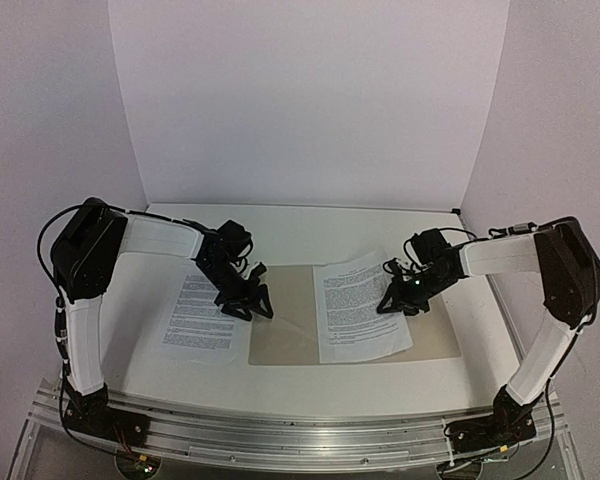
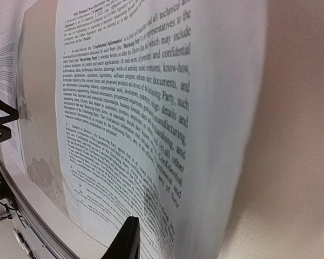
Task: Put the files into the folder
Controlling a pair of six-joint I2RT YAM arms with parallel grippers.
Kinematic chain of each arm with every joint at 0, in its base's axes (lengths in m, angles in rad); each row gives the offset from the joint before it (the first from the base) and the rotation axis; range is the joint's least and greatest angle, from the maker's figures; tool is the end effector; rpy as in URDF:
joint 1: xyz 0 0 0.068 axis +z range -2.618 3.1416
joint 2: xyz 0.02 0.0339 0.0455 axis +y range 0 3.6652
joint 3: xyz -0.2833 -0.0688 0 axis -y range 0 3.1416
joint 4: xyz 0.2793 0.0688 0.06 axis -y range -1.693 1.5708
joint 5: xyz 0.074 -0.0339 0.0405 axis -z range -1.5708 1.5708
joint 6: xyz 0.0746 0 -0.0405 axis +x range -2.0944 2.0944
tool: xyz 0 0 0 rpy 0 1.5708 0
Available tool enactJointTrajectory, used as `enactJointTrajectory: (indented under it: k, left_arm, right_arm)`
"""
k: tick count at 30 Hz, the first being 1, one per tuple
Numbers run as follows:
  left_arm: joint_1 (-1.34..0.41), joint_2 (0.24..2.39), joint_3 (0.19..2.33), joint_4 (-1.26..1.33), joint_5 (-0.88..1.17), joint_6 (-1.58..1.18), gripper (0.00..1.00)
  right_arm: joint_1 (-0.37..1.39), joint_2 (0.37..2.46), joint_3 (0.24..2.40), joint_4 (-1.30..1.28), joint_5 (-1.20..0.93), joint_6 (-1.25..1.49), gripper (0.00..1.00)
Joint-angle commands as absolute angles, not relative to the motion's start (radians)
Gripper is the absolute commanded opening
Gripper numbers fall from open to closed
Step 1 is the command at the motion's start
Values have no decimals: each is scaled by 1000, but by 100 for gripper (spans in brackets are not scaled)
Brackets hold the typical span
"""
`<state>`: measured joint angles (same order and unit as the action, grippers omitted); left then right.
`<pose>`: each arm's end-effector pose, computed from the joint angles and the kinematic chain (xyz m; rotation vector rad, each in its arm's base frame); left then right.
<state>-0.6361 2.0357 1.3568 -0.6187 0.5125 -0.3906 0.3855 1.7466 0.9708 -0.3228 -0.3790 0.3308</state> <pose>0.3319 -0.2906 0.1042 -0.4737 -2.9587 0.8856 0.3381 0.1670 0.1121 -0.2015 2.7373 0.7237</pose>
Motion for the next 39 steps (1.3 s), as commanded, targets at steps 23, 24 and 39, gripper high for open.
enactJointTrajectory:
  k: [23, 24, 39]
  left_arm:
    - [-623, 2066, 1309, -591, 501, -388, 64]
    - [-622, 2067, 1309, -589, 502, -388, 64]
    - [-623, 2072, 1311, -587, 505, -388, 63]
  right_arm:
    - [384, 1794, 872, 35, -592, 479, 0]
    - [387, 1796, 872, 42, -598, 481, 0]
    - [520, 1921, 1002, 87, -617, 461, 0]
